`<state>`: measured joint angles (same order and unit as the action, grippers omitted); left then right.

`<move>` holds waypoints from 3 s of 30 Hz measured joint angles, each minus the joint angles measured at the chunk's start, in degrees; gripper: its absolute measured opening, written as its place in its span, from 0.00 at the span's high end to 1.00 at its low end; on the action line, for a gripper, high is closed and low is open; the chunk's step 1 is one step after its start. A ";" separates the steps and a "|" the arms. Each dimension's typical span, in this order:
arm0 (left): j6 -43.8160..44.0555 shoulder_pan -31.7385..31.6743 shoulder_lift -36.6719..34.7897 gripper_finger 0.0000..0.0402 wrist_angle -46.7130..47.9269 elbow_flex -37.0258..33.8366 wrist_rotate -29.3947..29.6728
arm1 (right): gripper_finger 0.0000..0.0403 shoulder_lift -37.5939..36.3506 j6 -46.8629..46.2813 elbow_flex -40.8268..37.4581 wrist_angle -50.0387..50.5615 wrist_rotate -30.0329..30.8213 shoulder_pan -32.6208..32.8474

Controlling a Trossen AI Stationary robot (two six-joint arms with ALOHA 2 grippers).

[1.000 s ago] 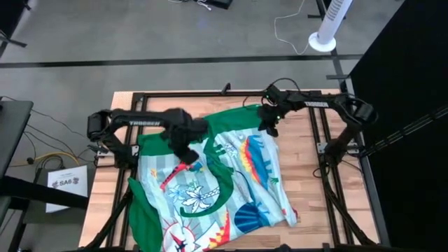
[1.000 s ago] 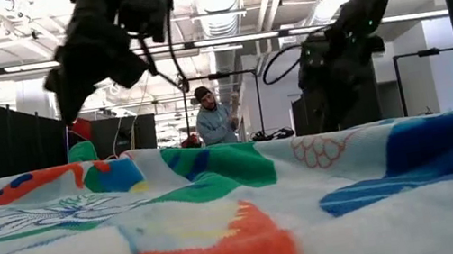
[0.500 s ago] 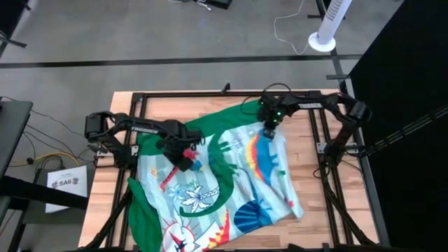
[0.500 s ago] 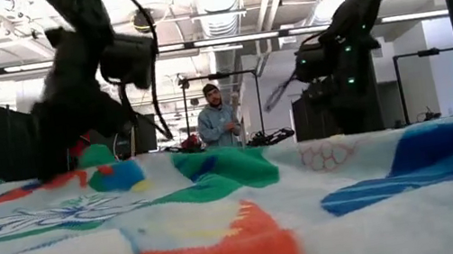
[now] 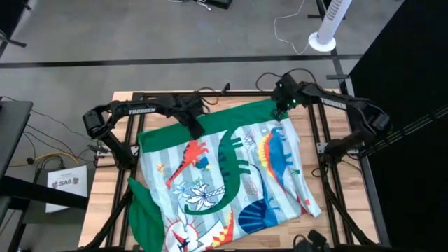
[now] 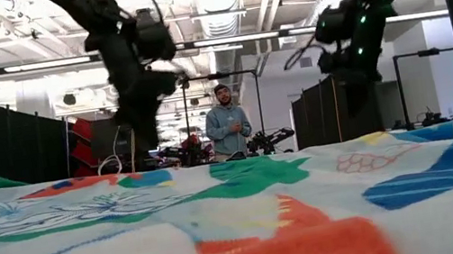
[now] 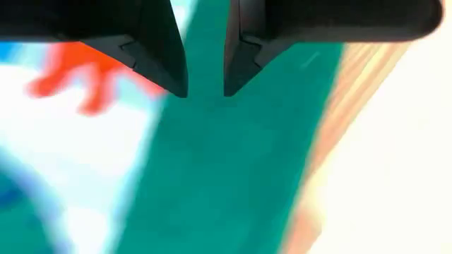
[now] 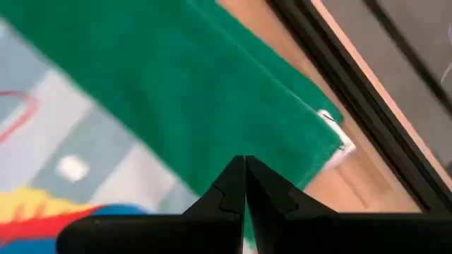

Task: Roll towel
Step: Roll the multicolor dinosaur print towel

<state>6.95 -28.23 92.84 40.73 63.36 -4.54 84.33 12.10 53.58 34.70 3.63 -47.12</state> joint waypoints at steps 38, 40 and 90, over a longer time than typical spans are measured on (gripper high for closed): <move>3.66 27.16 17.53 0.81 -14.17 0.37 -2.10 | 1.00 23.08 4.29 28.35 11.03 -5.09 -8.14; 3.89 27.35 17.51 0.81 -14.17 0.37 -1.71 | 1.00 23.43 3.70 27.53 10.42 -5.13 -7.37; -11.89 14.89 10.92 0.81 -11.16 2.38 5.62 | 1.00 -18.81 -51.99 -20.76 14.17 -28.25 34.48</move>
<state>-4.93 -13.34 103.75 29.57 65.73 1.08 65.53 -39.89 32.82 48.87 -24.62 -12.65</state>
